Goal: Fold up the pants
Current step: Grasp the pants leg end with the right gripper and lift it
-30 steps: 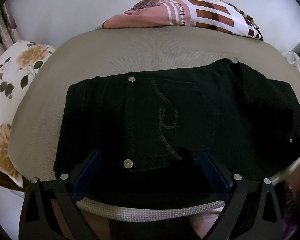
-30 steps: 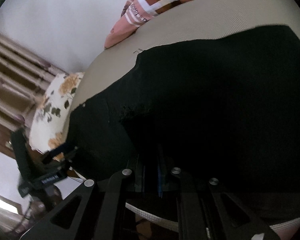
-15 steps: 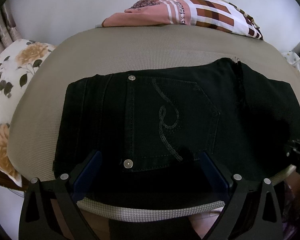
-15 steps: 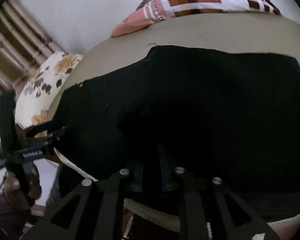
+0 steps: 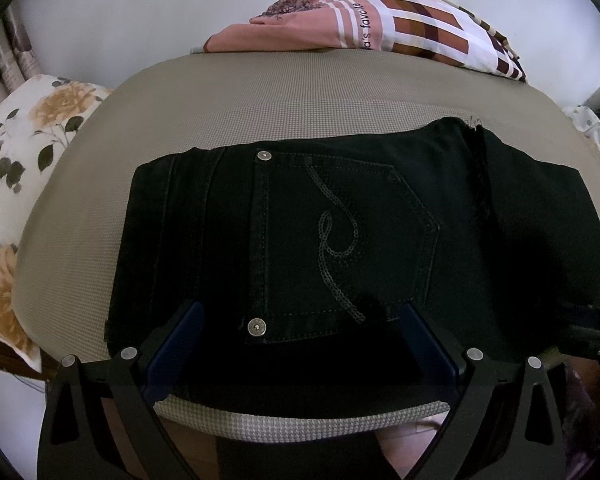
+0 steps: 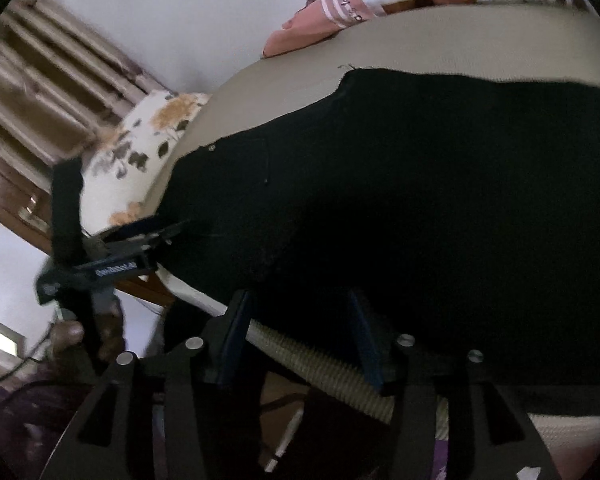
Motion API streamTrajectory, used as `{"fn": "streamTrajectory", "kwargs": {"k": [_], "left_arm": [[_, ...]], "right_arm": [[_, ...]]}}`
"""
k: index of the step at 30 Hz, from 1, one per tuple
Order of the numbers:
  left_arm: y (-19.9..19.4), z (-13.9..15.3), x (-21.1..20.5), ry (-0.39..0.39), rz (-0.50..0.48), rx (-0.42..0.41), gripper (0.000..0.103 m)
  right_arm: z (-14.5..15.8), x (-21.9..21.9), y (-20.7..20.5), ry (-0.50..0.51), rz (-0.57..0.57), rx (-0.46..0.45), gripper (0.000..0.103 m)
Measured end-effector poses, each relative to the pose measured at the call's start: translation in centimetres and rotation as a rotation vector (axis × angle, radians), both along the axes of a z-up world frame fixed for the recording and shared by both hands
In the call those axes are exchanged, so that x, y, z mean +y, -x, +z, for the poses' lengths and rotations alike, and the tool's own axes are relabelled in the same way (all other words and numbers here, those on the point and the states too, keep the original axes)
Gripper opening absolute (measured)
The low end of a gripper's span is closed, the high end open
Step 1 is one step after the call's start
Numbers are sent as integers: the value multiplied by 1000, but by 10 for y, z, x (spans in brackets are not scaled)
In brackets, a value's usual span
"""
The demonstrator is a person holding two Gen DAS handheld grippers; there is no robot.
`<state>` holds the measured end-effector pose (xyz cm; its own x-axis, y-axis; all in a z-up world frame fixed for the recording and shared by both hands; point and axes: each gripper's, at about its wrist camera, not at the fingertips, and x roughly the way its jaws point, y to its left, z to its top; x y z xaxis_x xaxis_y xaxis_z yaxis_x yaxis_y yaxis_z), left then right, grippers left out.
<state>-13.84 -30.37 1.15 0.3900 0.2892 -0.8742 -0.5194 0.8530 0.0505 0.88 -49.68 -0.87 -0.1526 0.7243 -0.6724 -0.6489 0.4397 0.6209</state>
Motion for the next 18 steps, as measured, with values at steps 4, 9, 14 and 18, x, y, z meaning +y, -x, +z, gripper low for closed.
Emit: {"fn": "streamTrajectory", "kwargs": {"k": [4,9,14,18], "left_arm": [[2,3,2,-14,14,-7,98],[7,8,12,26,47,-31,98],[11,8,18,47,69,-38,98],[11,8,19,40,67,-36,98]], "right_arm": [[-12,-46,-31,-188,-130,299,48],[-32,-135,-81,-375,-440,513,48],[-45,-183,-96,-517,-576,628,47],[-37,-193,-100,-583,-587,619,54]]}}
